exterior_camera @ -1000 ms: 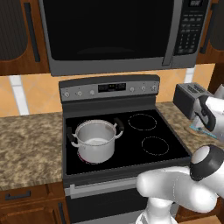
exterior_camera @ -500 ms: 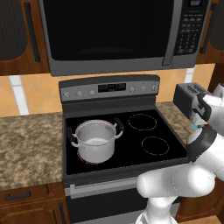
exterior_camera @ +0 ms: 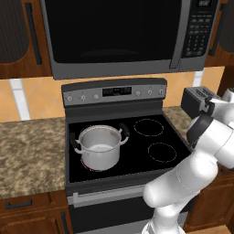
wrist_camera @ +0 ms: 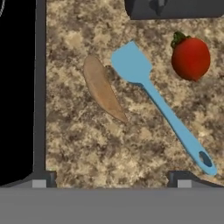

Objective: Put the sweet potato and tomato in the pot. Retrieve the spatula and lightly stir the vegetables in the pot.

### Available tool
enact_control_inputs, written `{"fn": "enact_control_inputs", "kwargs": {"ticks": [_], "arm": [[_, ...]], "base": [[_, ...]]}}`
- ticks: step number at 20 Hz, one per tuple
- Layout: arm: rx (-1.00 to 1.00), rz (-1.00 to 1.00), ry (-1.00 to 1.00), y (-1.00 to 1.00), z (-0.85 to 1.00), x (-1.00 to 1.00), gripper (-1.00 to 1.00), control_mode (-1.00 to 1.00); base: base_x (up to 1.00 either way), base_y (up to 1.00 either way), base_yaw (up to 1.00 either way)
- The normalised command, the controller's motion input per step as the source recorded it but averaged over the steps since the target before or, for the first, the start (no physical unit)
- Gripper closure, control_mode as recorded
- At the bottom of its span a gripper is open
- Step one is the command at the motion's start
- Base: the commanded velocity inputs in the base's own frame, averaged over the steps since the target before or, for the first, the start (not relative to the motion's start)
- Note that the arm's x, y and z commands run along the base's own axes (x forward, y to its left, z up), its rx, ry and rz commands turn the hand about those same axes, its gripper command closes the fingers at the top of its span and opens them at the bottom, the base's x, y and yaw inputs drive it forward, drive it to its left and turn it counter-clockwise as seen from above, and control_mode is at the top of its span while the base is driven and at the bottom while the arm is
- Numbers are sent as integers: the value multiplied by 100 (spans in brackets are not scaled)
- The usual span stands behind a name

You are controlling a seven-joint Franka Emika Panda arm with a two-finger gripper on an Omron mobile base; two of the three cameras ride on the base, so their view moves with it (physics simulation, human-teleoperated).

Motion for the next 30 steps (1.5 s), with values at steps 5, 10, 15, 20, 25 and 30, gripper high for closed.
{"fn": "enact_control_inputs", "kwargs": {"ticks": [5,10,15,20,25,30], "arm": [[3,8,9,29,-5,-4,-100,-100],[0,21,2,22,-25,17,-100,-100],[0,19,2,3,-27,35,-100,-100],[0,14,0,-1,-18,29,-100,-100],[0,12,0,-11,-11,24,-100,-100],[0,6,1,-13,-11,15,-100,-100]], "base": [[0,0,0],[0,0,0],[0,0,0],[0,0,0],[0,0,0],[0,0,0]]}}
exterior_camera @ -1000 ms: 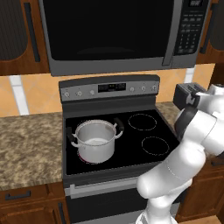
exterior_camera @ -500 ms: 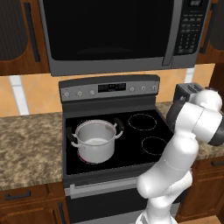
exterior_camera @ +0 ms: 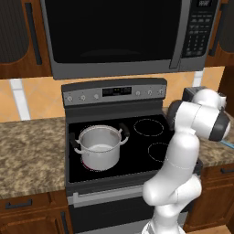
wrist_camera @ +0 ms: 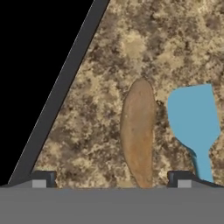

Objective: Put the sweet potato and tomato in the pot. Retrieve the spatula and lightly stir the vegetables in the pot.

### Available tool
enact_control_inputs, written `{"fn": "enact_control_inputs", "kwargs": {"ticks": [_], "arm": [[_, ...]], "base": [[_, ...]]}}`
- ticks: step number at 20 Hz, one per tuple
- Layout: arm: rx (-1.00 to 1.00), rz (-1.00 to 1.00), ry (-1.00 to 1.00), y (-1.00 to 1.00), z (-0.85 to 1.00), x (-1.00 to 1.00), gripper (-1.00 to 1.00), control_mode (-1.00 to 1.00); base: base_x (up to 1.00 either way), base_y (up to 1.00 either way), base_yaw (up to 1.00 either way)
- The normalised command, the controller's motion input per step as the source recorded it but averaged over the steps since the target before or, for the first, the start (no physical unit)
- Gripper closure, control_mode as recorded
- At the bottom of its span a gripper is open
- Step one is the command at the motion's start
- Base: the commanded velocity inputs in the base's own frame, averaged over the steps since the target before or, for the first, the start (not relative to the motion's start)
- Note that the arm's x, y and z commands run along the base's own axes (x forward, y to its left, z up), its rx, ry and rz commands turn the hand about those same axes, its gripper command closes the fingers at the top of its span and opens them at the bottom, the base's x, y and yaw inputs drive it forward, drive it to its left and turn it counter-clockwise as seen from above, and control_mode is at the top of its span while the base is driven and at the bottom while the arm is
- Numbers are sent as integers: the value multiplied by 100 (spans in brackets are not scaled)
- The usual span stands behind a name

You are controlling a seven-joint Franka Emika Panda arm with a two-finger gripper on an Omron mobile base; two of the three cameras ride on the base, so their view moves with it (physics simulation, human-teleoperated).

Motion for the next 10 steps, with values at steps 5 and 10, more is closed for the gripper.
{"fn": "enact_control_inputs", "kwargs": {"ticks": [5,10], "arm": [[0,0,2,0,-21,15,-100,-100],[0,2,3,0,-24,21,-100,-100]], "base": [[0,0,0],[0,0,0]]}}
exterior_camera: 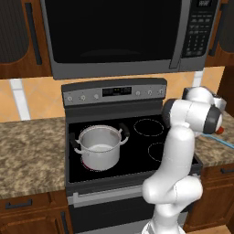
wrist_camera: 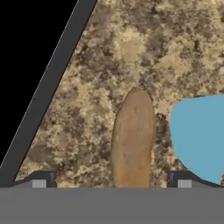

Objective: Put the sweet potato and tomato in the pot. Retrieve the spatula and lightly stir the vegetables in the pot.

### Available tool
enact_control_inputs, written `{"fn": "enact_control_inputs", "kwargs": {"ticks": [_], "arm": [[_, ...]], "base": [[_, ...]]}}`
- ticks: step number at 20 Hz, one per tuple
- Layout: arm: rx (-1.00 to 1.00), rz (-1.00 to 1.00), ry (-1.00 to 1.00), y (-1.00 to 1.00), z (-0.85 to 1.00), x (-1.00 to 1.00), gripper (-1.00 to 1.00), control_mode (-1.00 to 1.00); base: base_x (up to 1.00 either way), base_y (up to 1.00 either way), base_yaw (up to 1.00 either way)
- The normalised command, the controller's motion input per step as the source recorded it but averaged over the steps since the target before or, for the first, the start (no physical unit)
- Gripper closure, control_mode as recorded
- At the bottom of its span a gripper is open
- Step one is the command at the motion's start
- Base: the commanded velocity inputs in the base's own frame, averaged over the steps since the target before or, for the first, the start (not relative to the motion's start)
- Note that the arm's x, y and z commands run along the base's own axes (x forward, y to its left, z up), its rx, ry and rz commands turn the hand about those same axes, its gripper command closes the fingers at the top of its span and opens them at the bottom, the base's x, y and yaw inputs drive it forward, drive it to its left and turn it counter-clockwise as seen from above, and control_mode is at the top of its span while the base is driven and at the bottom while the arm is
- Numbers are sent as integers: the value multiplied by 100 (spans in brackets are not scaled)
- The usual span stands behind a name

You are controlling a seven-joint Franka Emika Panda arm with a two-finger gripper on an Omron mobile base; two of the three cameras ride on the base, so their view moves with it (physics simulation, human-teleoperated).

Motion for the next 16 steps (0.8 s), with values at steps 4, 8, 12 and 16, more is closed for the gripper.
{"fn": "enact_control_inputs", "kwargs": {"ticks": [4,8,12,16], "arm": [[0,7,0,-15,-22,27,-100,-100],[0,7,2,-14,-23,20,-100,-100],[0,7,2,-3,-30,6,-100,-100],[0,6,0,0,-33,0,100,-100]], "base": [[0,0,0],[0,0,0],[0,0,0],[0,0,0]]}}
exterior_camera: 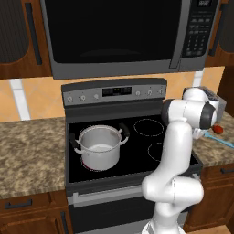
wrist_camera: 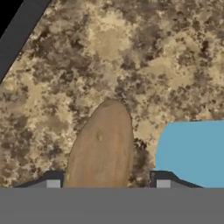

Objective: Put the sweet potato and tomato in the pot. Retrieve the spatula and lightly stir the vegetables in the pot.

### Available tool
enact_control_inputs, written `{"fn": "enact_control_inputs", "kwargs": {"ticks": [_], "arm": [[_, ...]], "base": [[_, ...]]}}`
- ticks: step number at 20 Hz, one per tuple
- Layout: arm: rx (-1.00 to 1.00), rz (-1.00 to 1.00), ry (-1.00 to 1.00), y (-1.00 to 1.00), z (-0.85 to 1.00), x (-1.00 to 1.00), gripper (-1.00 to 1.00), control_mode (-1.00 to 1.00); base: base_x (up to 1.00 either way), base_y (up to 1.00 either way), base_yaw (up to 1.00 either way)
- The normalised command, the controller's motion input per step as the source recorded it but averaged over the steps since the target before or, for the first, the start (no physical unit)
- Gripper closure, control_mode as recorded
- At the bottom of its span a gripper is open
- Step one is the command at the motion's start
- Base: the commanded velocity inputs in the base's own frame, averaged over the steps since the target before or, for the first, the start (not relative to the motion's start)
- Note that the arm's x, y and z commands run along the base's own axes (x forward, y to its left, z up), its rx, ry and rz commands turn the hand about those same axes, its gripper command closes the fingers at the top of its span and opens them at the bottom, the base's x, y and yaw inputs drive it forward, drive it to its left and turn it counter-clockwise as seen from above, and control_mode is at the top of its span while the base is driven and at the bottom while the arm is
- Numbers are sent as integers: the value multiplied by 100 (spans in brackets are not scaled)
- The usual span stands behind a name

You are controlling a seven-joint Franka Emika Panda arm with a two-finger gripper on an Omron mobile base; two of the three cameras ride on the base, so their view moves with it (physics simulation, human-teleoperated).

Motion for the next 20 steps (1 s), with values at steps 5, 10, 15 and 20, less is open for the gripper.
{"fn": "enact_control_inputs", "kwargs": {"ticks": [5,10,15,20], "arm": [[0,2,0,0,-25,-3,100,-100],[0,0,-9,25,13,-71,100,-100],[0,0,-15,38,24,-70,100,-100],[0,0,-4,49,19,-50,100,-100]], "base": [[0,0,0],[0,0,0],[0,0,0],[0,0,0]]}}
